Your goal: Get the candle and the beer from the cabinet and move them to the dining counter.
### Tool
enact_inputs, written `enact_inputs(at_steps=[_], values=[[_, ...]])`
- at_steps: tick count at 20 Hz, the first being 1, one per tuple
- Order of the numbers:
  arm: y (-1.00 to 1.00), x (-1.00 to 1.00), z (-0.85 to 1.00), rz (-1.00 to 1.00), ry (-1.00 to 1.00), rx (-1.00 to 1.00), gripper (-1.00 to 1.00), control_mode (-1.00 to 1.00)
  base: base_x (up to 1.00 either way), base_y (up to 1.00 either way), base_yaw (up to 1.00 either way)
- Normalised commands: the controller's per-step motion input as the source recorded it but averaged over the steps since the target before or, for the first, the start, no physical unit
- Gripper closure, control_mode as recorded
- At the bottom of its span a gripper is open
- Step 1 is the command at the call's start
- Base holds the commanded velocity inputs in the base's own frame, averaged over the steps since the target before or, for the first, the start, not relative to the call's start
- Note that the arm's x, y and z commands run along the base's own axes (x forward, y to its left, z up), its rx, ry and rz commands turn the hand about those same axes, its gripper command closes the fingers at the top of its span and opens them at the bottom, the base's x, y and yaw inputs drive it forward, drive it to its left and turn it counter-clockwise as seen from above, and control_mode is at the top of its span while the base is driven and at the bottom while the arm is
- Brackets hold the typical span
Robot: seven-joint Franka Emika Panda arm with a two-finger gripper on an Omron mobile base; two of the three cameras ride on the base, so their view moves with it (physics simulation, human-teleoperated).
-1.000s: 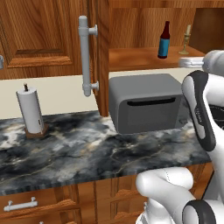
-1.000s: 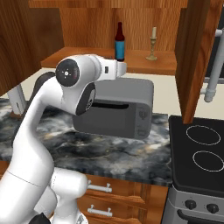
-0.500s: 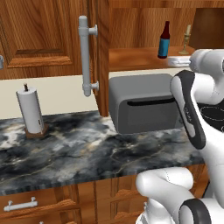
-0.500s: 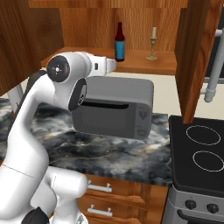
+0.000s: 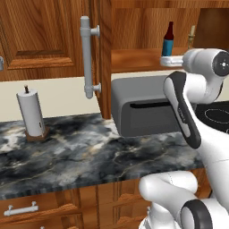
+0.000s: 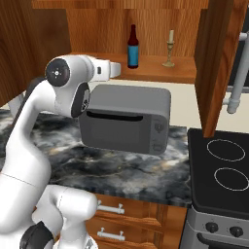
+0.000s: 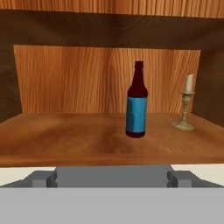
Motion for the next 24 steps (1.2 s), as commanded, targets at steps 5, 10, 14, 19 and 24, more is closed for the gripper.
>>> enact_inputs(at_steps=[5, 10, 14, 19, 24], values=[[0.05, 0.29, 0.00, 0.01, -0.06, 0.00, -1.00, -1.00, 0.00, 0.00, 0.00], [-0.02, 0.14, 0.00, 0.02, -0.12, 0.00, -1.00, -1.00, 0.00, 0.00, 0.00], [-0.11, 0.04, 0.00, 0.00, -0.11, 0.00, -1.00, -1.00, 0.00, 0.00, 0.00], [-0.08, 0.11, 0.00, 0.00, -0.07, 0.01, -1.00, -1.00, 0.00, 0.00, 0.00], [-0.03, 0.17, 0.13, 0.00, -0.01, 0.03, -1.00, -1.00, 0.00, 0.00, 0.00]])
